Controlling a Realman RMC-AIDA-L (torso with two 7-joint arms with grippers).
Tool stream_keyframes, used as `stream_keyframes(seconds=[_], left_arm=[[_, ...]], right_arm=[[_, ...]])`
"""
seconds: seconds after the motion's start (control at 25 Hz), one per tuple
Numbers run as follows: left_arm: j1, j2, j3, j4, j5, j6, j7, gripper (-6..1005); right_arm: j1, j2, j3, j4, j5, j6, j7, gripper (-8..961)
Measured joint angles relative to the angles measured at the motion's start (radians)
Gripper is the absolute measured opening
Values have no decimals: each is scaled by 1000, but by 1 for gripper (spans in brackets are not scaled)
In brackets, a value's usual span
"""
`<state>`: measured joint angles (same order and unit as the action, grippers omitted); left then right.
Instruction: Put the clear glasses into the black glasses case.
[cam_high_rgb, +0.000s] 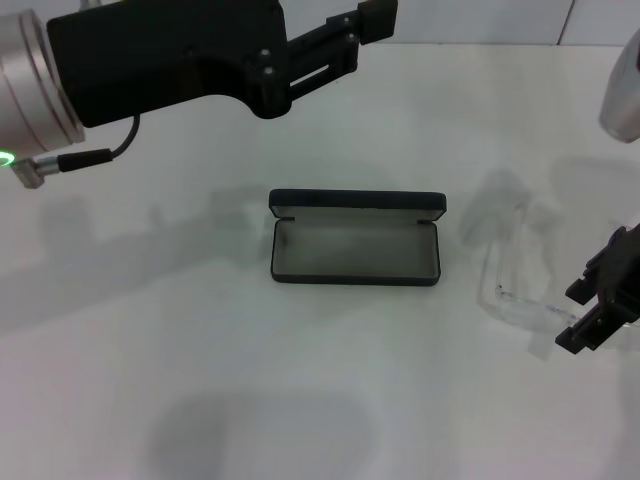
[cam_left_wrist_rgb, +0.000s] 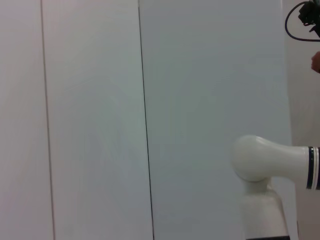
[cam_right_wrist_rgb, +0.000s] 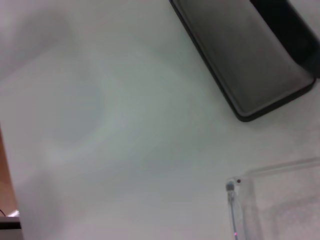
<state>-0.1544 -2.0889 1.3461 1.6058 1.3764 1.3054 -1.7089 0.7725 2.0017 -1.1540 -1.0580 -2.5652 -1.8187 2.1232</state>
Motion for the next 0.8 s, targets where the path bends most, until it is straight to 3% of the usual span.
stream_keyframes(seconds=[0.32,0.52,0.76,0.8], left_arm=[[-4,0,-1,-2,-3,6,20,374],[-2,0,-1,-4,-4,6,22,364],[2,-2,-9,-8,-5,7,22,351],[2,-2,-10,-10,-6,7,22,349]], right_arm=[[-4,8,-65,26,-9,65,5,722],[-5,9,-103,26,-17,74,-1,607],[-12,10,-128,20,-17,83,-7,379],[-13,10,-129,20,-16,84,-8,306]])
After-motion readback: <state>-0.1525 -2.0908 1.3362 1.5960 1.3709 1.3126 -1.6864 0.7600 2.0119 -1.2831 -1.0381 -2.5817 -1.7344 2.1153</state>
